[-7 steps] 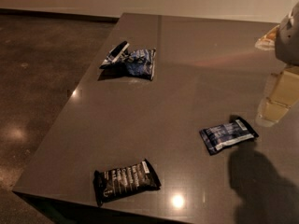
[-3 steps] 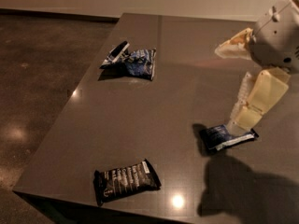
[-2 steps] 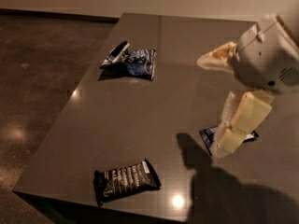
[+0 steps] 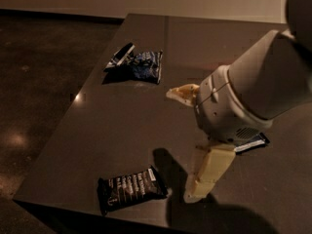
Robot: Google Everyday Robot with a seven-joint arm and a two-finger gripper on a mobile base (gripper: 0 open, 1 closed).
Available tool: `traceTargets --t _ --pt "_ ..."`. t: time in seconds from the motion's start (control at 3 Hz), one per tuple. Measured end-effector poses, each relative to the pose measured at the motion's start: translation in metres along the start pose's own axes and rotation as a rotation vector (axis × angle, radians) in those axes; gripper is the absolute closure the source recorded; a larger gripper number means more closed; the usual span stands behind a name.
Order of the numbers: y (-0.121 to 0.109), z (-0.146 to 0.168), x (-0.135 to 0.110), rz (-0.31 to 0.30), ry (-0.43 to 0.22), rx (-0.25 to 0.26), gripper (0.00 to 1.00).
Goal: Move rxbar chocolate near rxbar blueberry
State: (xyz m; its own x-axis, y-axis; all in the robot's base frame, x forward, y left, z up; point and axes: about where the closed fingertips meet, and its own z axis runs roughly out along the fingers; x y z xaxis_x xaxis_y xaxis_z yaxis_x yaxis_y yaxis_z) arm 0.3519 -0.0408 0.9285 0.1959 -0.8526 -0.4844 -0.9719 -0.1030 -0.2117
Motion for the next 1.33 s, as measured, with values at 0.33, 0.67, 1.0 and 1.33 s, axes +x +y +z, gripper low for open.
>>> traceTargets --t 0.33,0.67,1.0,1.33 --pt "0.017 0.033 -0.011 -0.087 0.051 -0.058 0.00" --pt "0.036 0.065 -0.021 -0.155 0.095 -0.135 0.00" --pt "0.046 0.092 -0.027 -0.192 0.125 -0.191 0.00" --pt "0.050 0.107 -0.030 -0.206 0.139 -0.220 0.00"
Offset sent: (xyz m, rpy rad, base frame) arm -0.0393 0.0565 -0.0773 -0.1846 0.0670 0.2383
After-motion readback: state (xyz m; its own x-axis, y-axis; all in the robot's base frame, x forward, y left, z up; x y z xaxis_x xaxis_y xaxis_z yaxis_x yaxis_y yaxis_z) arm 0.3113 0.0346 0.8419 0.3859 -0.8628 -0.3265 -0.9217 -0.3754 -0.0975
